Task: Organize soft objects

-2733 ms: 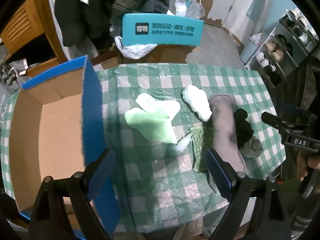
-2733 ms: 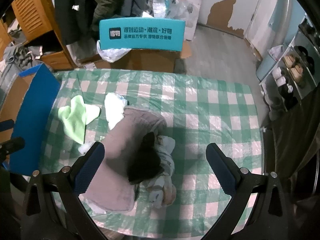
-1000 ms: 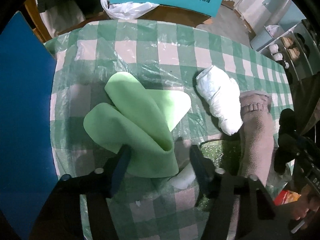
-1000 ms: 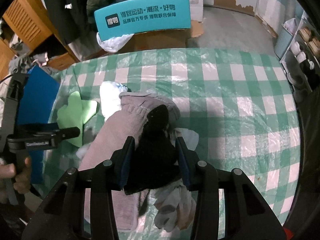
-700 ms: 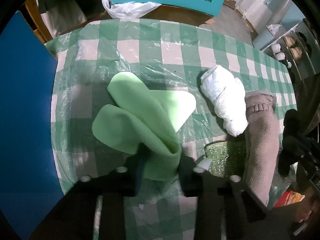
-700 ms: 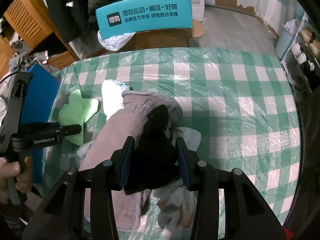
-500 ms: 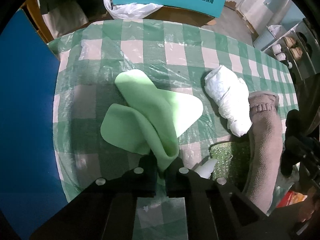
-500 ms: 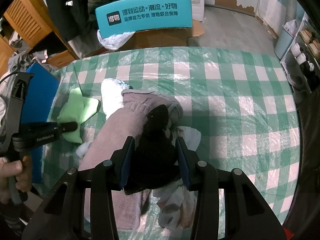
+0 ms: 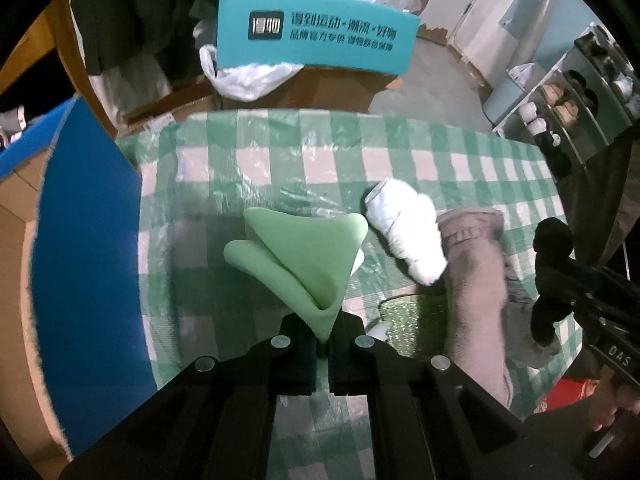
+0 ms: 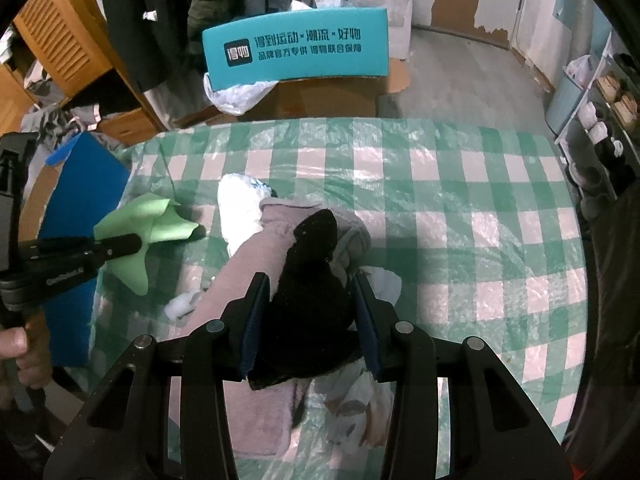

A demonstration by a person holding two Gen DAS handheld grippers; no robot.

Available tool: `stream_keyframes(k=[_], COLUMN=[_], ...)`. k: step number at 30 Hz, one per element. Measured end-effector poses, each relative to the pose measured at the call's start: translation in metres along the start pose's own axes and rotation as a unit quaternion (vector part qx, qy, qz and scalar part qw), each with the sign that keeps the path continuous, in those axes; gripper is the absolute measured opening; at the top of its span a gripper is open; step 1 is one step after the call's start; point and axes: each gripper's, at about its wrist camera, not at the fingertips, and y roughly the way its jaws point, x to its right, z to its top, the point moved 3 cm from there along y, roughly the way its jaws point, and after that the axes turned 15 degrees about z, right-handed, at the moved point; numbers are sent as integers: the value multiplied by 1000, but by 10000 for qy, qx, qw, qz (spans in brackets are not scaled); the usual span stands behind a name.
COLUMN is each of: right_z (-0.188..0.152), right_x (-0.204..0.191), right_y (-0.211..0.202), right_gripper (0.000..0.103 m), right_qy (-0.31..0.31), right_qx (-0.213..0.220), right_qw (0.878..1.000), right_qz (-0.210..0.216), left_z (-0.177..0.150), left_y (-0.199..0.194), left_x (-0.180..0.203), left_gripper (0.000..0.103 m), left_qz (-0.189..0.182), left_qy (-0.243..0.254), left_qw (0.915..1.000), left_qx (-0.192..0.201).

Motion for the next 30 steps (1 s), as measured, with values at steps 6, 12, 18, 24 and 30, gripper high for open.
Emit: stream_keyframes(k=[6,12,18,24,30], right_z=[2,4,6,5,5], right_x=[-13,-27,-42,-58,-75], right_y=[-12,-20,-30,-40,-47], right_gripper=[41,41,41,41,41], right_qy=[-167,-281,-395,-527,-654], right_qx=[138,209,314,409,484], right_qw=[9997,9993,9987,9978,9967], right_qz=[-68,-105,-86,-53,-13], left_z=[-4,-9,-16,-26,-36], left_y=[-22,-44,-67,-86,-98], left_x=[-1,-3,-9,-20,-35], left_gripper=[3,3,3,3,3], left_qz=[-23,9,40,105,80], left_qy=[50,105,142,135,19], left_qw=[9997,9990,9977,9963,9956], left_qx=[232,443,666,843,928])
